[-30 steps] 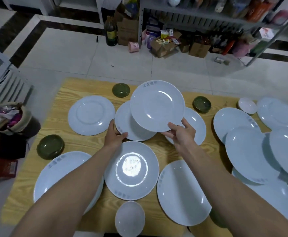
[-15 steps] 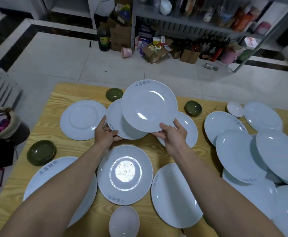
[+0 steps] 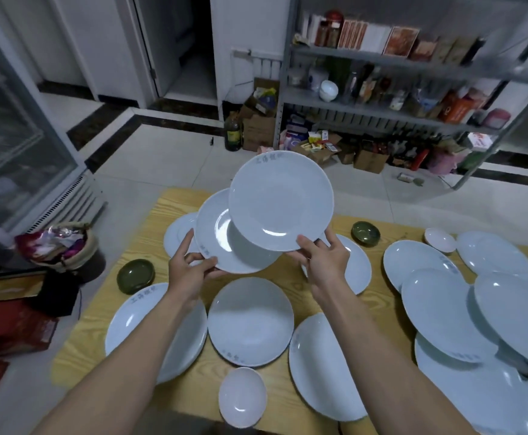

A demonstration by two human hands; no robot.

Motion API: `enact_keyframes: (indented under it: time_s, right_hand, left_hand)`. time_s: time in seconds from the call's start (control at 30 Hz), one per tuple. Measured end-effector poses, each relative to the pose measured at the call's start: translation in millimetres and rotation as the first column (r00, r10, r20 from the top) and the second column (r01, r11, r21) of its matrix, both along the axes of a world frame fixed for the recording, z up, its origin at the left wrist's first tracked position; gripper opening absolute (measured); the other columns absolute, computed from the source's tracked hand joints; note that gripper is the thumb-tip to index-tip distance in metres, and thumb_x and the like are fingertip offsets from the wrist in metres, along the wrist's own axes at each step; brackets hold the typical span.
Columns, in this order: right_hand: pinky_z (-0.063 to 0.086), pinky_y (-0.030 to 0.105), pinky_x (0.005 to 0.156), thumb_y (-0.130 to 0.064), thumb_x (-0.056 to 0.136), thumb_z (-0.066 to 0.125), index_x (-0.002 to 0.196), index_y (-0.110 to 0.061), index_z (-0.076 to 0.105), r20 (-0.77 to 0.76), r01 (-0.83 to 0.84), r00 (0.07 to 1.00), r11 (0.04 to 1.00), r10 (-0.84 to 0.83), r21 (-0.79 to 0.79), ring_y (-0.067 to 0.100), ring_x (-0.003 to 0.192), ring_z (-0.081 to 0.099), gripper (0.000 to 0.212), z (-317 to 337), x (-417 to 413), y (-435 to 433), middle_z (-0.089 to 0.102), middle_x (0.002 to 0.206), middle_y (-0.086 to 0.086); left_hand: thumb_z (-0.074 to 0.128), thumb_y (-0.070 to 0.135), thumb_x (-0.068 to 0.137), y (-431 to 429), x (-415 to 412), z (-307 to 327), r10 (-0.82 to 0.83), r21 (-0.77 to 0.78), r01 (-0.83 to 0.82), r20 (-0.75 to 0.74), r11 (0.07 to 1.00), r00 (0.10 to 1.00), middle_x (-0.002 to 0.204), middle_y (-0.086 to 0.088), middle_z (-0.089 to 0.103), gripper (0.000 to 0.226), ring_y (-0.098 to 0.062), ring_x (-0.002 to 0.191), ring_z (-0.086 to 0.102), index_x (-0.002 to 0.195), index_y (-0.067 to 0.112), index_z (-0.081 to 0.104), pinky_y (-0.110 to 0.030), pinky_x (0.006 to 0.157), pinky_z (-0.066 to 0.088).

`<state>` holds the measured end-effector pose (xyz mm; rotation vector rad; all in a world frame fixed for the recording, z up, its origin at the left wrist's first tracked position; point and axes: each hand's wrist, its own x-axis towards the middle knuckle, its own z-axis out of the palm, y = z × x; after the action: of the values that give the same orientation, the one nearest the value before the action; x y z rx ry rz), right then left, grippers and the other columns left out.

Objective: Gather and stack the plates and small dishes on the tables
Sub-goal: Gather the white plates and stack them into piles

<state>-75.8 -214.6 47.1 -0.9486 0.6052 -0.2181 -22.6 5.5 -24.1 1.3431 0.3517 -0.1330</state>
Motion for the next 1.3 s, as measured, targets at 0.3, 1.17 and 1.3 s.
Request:
enact_keyframes:
  time_s: [0.3,1.17,1.3]
  right_hand:
    - [0.062,0.044,0.077,0.014,0.086,0.065,0.148,-0.009,0.043,0.134,0.042,0.990,0.999,-0.042,0.007,0.038,0.087,0.073,0.070,9.0,-59.8,100.4,0.073,0.113,0.013]
    - [0.063,0.042,0.071,0.015,0.085,0.064,0.148,-0.012,0.043,-0.069,0.164,0.984,0.986,-0.161,0.034,0.035,0.092,0.073,0.072,-40.8,-153.2,214.1,0.069,0.118,0.017]
    - [0.062,0.038,0.067,0.015,0.085,0.065,0.149,-0.012,0.042,-0.120,0.140,0.984,0.989,-0.134,0.040,0.034,0.090,0.074,0.073,-52.7,-149.3,218.9,0.069,0.118,0.019]
  left_hand:
    - [0.065,-0.017,0.081,96.9,-70.9,15.6,-0.040,-0.085,0.047,0.091,0.995,0.995,0.110,-0.016,0.057,0.086,-0.023,0.082,0.072,0.149,0.028,0.038,-0.048,0.076,0.060]
    - [0.063,-0.013,0.086,220.2,-121.2,-75.2,-0.084,0.039,0.095,-0.234,0.995,0.969,0.110,-0.020,0.063,0.075,-0.030,0.092,0.070,0.148,0.021,0.039,-0.046,0.078,0.061]
    - [0.065,-0.011,0.086,222.8,-114.6,-83.7,-0.071,0.089,0.095,-0.244,0.992,0.967,0.089,-0.010,0.066,0.068,-0.029,0.092,0.071,0.146,0.015,0.044,-0.041,0.081,0.060]
